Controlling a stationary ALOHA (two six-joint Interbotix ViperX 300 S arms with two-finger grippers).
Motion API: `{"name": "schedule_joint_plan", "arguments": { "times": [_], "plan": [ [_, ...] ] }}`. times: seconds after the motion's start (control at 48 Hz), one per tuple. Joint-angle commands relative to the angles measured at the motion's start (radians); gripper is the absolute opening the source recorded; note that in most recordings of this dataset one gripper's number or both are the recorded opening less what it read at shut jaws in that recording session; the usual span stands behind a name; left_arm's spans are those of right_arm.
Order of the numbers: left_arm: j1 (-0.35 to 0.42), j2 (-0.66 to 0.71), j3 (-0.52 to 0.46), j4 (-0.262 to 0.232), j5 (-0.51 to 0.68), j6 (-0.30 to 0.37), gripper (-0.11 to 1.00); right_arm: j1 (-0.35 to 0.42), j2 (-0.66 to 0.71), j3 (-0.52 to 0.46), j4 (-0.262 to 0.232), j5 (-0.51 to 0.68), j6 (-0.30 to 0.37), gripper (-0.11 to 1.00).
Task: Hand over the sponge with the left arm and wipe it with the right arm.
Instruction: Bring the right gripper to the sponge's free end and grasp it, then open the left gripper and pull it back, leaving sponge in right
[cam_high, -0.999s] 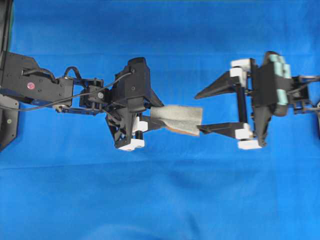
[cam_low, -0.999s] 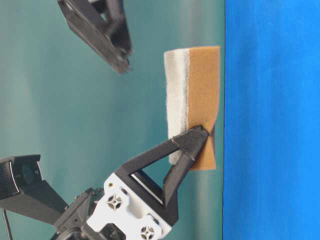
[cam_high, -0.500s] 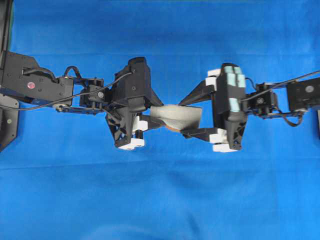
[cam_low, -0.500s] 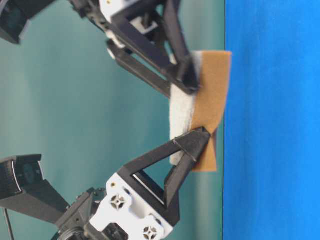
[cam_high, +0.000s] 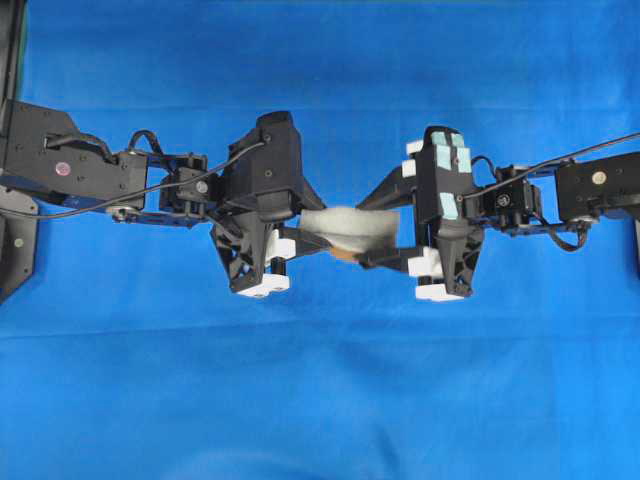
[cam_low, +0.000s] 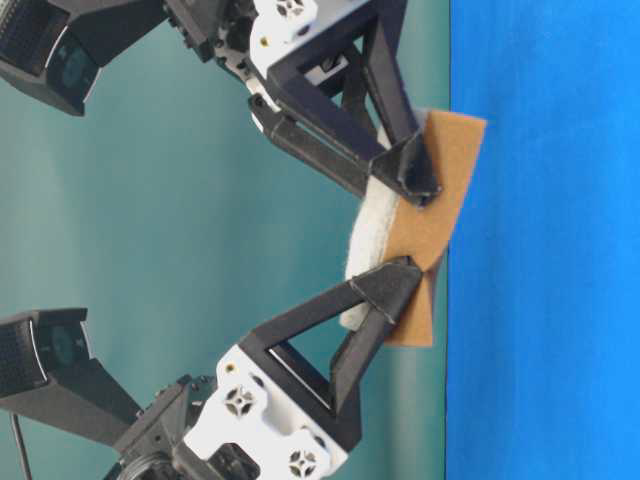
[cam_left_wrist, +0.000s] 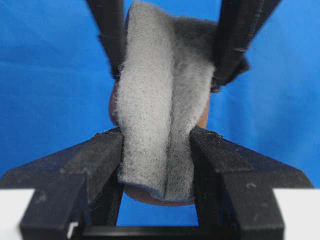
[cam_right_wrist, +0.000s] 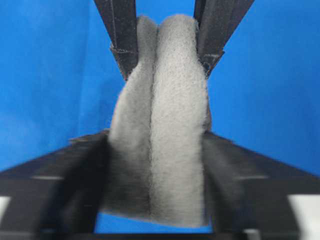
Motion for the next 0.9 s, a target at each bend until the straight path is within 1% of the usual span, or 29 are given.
{"name": "schedule_joint_plan", "arguments": {
  "times": [0.0, 0.042, 0.062, 0.125, 0.167, 0.354, 0.396, 0.458, 0.521, 0.583, 0.625, 0.666, 0.75, 0.874],
  "plan": [
    [0.0, -0.026, -0.009, 0.002, -0.009, 0.002, 0.32, -0.003, -0.009, -0.018, -0.005, 0.005, -0.002, 0.56],
    [0.0, -0.026, -0.009, 0.002, -0.009, 0.002, 0.31, -0.003, -0.009, -0.018, -0.006, 0.008, -0.003, 0.46],
    [-0.002, -0.028, -0.009, 0.002, -0.009, 0.002, 0.29, -0.003, -0.011, -0.018, -0.006, 0.008, -0.005, 0.39],
    [-0.005, -0.026, -0.009, 0.003, -0.009, 0.003, 0.24, -0.003, -0.012, -0.02, -0.006, 0.009, -0.005, 0.24],
    [-0.005, -0.028, -0.009, 0.003, -0.011, 0.008, 0.24, -0.003, -0.015, -0.018, -0.008, 0.011, -0.005, 0.16],
    [-0.009, -0.031, -0.005, 0.003, -0.025, 0.028, 0.24, -0.003, -0.037, -0.012, -0.008, 0.012, -0.006, 0.15],
    [-0.011, -0.035, 0.0, 0.003, -0.038, 0.025, 0.27, -0.003, -0.04, -0.011, -0.008, 0.012, -0.006, 0.15],
    [-0.011, -0.046, 0.009, 0.002, -0.064, 0.02, 0.44, -0.003, -0.048, -0.008, -0.008, 0.012, -0.006, 0.15],
    [-0.011, -0.063, 0.026, 0.002, -0.098, 0.023, 0.65, -0.003, -0.055, -0.005, -0.008, 0.017, -0.005, 0.15],
    [-0.011, -0.087, 0.051, 0.002, -0.137, 0.031, 0.8, -0.003, -0.063, 0.0, -0.008, 0.021, -0.006, 0.15],
    [-0.011, -0.11, 0.067, 0.003, -0.16, 0.032, 0.87, -0.003, -0.067, 0.002, -0.008, 0.028, -0.005, 0.15],
    [-0.011, -0.14, 0.094, 0.003, -0.187, 0.034, 0.89, -0.003, -0.074, 0.003, -0.008, 0.032, -0.005, 0.15],
    [-0.011, -0.192, 0.143, 0.003, -0.224, 0.034, 0.87, -0.003, -0.086, 0.011, -0.008, 0.038, -0.006, 0.15],
    [-0.011, -0.27, 0.216, 0.003, -0.259, 0.031, 0.87, -0.003, -0.101, 0.021, -0.008, 0.04, -0.006, 0.15]
  ]
}}
